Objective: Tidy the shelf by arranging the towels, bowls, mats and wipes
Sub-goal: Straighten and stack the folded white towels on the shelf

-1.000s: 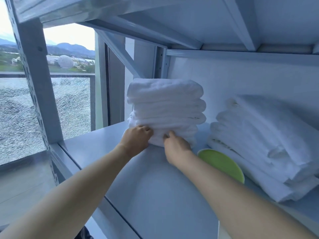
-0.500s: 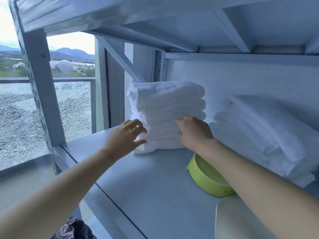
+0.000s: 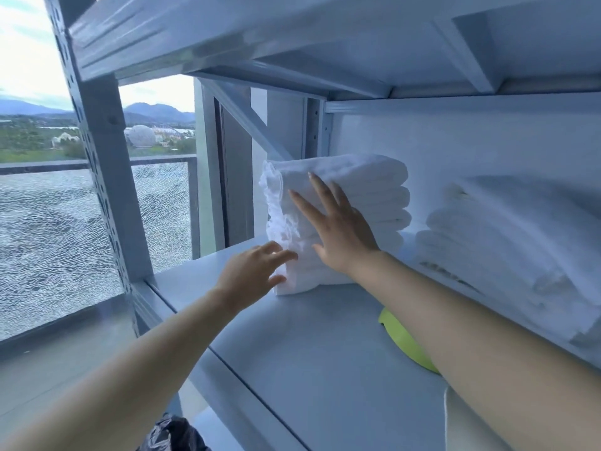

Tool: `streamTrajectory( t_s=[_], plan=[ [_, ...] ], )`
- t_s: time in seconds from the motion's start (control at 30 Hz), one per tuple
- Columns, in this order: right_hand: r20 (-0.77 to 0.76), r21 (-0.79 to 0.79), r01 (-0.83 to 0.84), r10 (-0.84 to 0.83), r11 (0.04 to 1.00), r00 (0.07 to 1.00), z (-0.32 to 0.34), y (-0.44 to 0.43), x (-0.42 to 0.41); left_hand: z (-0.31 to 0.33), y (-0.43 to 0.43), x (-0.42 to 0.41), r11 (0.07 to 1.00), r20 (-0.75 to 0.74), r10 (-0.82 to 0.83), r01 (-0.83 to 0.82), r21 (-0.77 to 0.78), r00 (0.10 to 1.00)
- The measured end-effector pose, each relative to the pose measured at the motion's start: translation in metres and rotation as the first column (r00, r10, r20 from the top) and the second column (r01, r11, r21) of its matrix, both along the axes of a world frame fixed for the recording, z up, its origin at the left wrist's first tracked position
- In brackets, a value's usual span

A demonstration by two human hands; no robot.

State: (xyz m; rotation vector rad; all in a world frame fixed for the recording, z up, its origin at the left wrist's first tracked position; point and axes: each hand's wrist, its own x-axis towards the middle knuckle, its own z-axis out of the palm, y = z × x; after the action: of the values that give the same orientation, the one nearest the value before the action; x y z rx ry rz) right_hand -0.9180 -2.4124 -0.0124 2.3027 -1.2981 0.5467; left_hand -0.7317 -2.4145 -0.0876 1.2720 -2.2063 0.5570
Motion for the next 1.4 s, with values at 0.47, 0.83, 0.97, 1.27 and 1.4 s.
streamTrajectory(
  t_s=[0.47,0.83,0.97,1.27,1.4],
  plan=[
    [0.154,0.066,-0.069,0.058,0.995,0.986,-0.011,-0.019,-0.020,-0.008,0.004,-0.027,0.997,-0.025,0.047,-0.048,-0.053,0.999],
    [0.225,0.035,-0.120,0.109,0.992,0.968,-0.010,-0.008,-0.071,-0.007,0.018,-0.068,0.990,0.003,-0.031,0.031,-0.139,1.000],
    [0.191,0.044,-0.120,0.109,0.992,0.975,-0.006,0.001,-0.072,-0.010,0.015,-0.046,0.994,-0.071,-0.033,0.025,-0.108,0.997],
    [0.231,0.086,-0.063,0.041,0.994,0.972,-0.018,0.012,-0.087,0.022,0.017,-0.049,0.976,-0.056,-0.075,0.062,-0.210,0.996],
    [0.221,0.090,0.033,-0.052,0.995,0.974,-0.014,0.020,-0.114,0.035,0.022,-0.074,0.950,-0.036,-0.171,0.155,-0.270,0.985]
  ],
)
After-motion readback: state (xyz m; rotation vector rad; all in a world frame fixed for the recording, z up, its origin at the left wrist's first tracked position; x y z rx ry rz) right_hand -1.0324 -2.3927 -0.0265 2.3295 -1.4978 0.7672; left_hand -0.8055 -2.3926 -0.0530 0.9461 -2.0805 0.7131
